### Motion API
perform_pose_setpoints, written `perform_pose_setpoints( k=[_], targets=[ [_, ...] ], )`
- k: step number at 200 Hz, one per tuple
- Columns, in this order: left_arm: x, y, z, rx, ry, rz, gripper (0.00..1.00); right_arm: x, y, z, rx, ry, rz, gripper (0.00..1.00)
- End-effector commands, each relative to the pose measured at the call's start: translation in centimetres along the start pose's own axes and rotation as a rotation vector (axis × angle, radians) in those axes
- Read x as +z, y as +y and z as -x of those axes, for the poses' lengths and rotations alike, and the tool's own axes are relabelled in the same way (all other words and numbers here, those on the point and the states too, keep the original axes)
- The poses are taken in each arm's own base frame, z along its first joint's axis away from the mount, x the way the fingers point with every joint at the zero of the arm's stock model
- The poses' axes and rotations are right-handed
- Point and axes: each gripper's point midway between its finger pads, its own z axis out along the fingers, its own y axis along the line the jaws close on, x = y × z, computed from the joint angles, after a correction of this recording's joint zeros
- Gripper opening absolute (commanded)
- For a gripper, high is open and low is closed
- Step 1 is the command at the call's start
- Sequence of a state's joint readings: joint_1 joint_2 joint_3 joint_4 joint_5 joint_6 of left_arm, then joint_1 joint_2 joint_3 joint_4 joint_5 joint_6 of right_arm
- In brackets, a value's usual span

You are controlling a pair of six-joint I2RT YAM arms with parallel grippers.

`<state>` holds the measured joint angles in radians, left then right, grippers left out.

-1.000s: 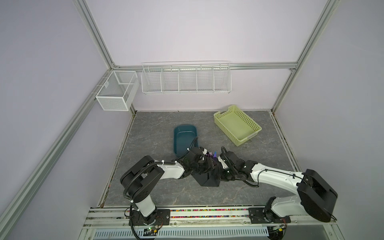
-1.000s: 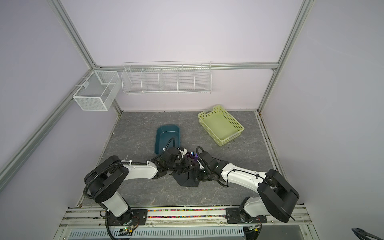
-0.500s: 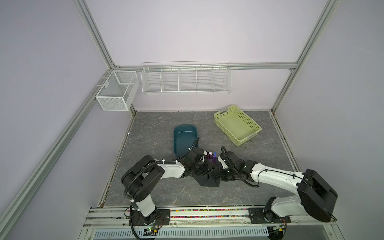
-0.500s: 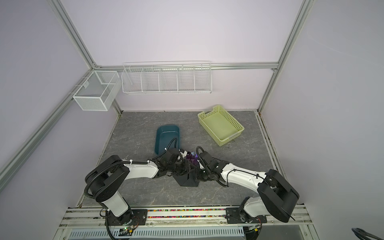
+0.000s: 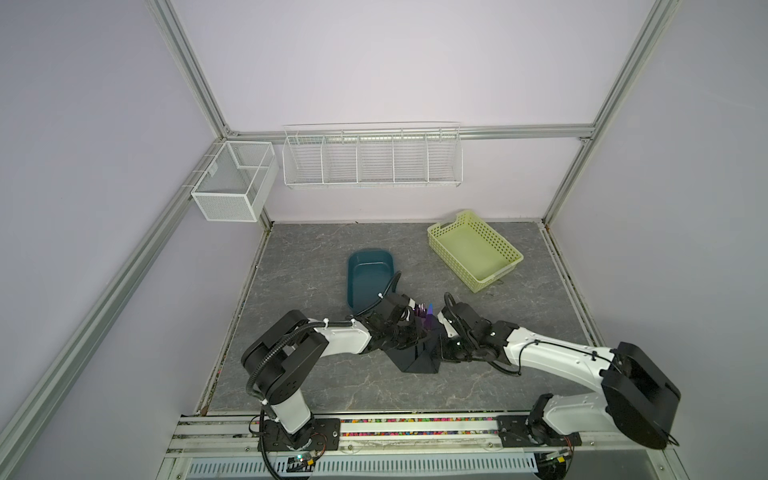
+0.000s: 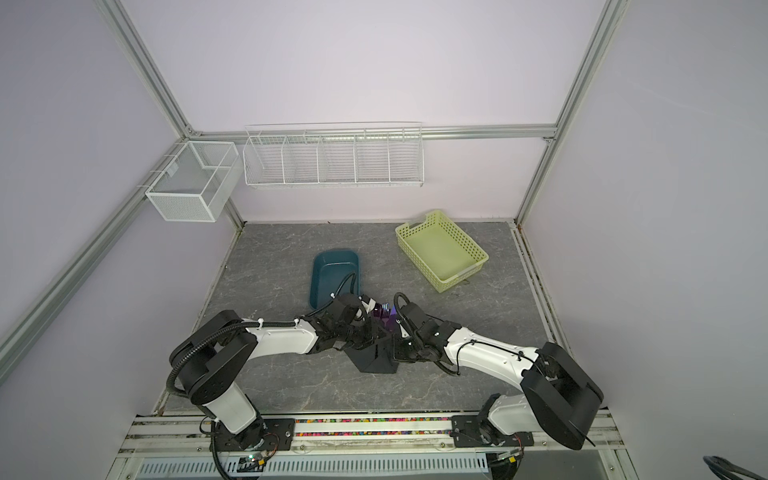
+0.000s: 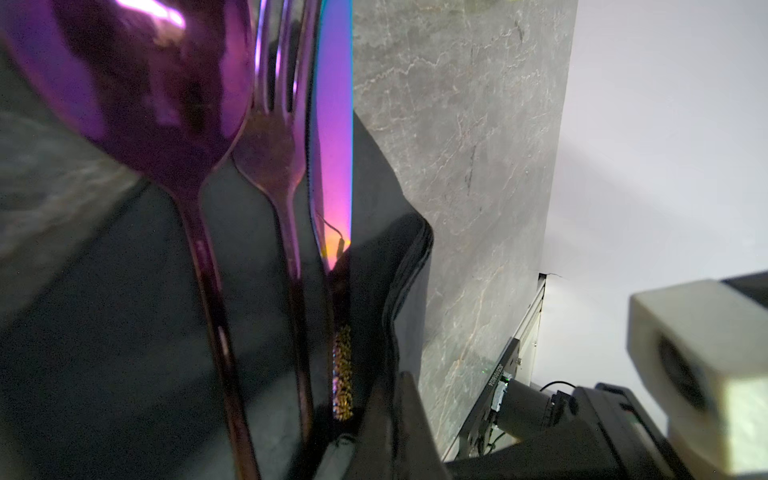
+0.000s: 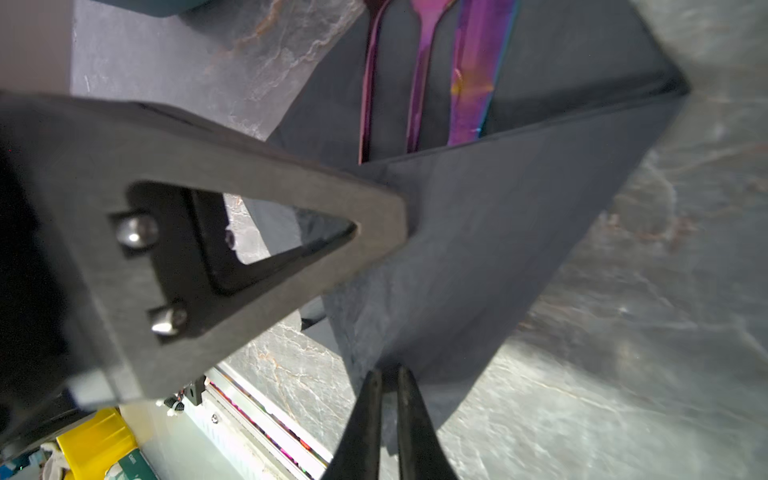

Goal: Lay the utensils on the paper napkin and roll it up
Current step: 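Release the napkin flap and draw the right gripper back from the bundle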

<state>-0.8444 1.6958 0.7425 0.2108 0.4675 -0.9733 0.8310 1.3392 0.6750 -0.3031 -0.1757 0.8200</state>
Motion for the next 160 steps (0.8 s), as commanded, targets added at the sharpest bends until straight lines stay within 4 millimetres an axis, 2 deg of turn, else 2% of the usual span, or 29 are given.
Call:
perform_pose_setpoints(
  k=[1,43,70,110,160],
  targets=[
    [-0.8,-0.6,0.3,0.023,-0.021,-0.004,0.0,-1.6,-2.0,0.3,0.018,-0.029,-0.096,0.16],
    [-1.8,-0.1,-0.3,0.013,-0.035,0.012,0.0,-3.8,-5.2,1.1,0.107,-0.089,-0.152,0.18],
    [-2.3,0.4,-0.8,0.011,-0.03,0.027,0.0,-4.3,-6.1,1.1,0.139,-0.103,-0.142,0.18],
    [-2.8,1.2,-1.6,0.004,-0.027,0.051,0.0,-4.1,-5.8,1.1,0.137,-0.096,-0.12,0.18],
    [-3.2,2.7,-2.6,0.003,-0.041,0.11,0.0,-3.4,-4.4,1.4,0.121,-0.075,-0.052,0.18]
  ],
)
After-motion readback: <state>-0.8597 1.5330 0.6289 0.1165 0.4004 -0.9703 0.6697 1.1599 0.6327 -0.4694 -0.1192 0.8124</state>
